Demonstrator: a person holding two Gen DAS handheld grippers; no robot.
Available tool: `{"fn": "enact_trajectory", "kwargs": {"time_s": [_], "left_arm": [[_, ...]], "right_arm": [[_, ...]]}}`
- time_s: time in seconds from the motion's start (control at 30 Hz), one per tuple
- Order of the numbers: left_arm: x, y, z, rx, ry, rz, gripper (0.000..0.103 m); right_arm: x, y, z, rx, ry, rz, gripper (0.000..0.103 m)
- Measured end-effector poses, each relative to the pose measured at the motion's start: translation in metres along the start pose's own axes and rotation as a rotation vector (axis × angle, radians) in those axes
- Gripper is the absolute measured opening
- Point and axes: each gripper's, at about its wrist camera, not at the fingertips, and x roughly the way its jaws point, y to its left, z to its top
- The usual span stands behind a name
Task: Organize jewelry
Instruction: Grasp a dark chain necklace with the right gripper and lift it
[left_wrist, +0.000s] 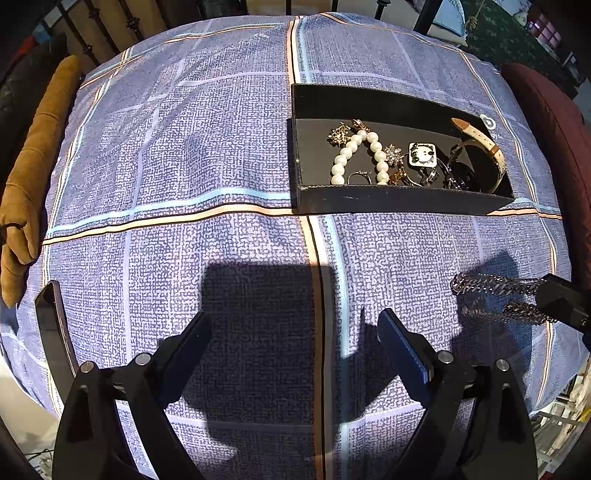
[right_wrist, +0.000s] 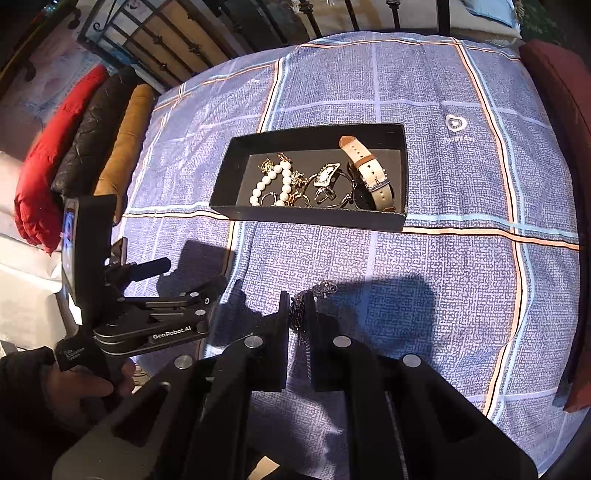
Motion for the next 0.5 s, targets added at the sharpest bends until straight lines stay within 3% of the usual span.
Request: {"fn": "enact_trajectory", "kwargs": {"time_s": [0.3, 0.37, 0.4, 0.43, 0.5], "left_arm": [[0.006, -0.023, -0.008, 0.047, 0.033, -0.051, 0.089], [0.006, -0.024, -0.010, 0.058, 0.032, -0.047, 0.089], [0.006, -0.026, -0.010, 0.061, 0.034, -0.049, 0.089], [0.007, -0.027, -0.010, 0.060, 0.037, -0.056, 0.089], [0.010, -0.032, -0.009, 0.065, 0.051, -0.071, 0.089]], "right_arm": [[0.044, -0.019, -0.020, -0.027, 0.113, -0.123, 0.010], [0.045, -0.025, -0.023, -0.011, 0.109, -0.161, 0.029], [0.042, -0.027, -0.024, -0.008, 0.097, -0.179, 0.059], [0.038, -0.028, -0.025, -0.012, 0.074, -0.214, 0.074], [0.033, -0.030, -0.027, -0.023, 0.053, -0.255, 0.074]]}}
